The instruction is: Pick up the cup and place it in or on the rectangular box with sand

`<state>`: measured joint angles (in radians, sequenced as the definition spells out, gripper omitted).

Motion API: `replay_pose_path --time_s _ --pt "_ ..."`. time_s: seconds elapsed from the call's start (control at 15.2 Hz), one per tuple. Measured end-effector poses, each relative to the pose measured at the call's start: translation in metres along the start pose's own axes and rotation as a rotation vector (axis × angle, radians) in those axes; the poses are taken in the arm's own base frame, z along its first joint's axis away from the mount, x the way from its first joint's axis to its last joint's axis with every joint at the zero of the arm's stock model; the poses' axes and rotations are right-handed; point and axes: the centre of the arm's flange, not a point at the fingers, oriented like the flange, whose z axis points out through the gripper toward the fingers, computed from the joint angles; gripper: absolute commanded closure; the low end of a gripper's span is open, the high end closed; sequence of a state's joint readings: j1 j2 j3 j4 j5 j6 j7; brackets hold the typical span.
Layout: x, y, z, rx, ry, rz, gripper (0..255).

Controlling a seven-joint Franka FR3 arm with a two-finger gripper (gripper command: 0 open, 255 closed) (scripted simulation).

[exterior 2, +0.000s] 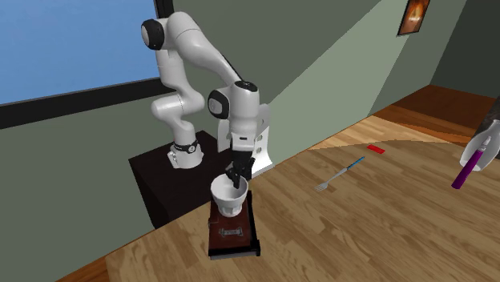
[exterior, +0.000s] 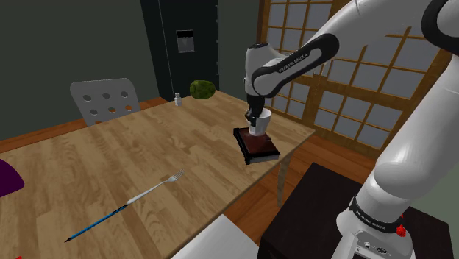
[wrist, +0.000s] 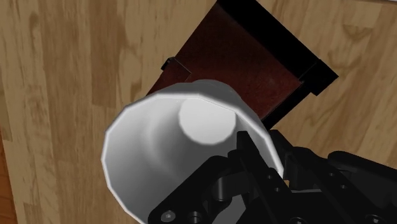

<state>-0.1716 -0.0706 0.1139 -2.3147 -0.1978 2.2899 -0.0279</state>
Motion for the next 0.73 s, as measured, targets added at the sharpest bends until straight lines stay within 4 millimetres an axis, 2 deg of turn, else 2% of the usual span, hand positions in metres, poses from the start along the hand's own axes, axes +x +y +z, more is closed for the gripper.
replay_pose_path --time_s 0.4,0.73 --pt "0.0 -0.006 0.032 0.0 0.0 0.0 255" --pt "0.0 -0.006 0.035 0.0 0.0 0.0 255"
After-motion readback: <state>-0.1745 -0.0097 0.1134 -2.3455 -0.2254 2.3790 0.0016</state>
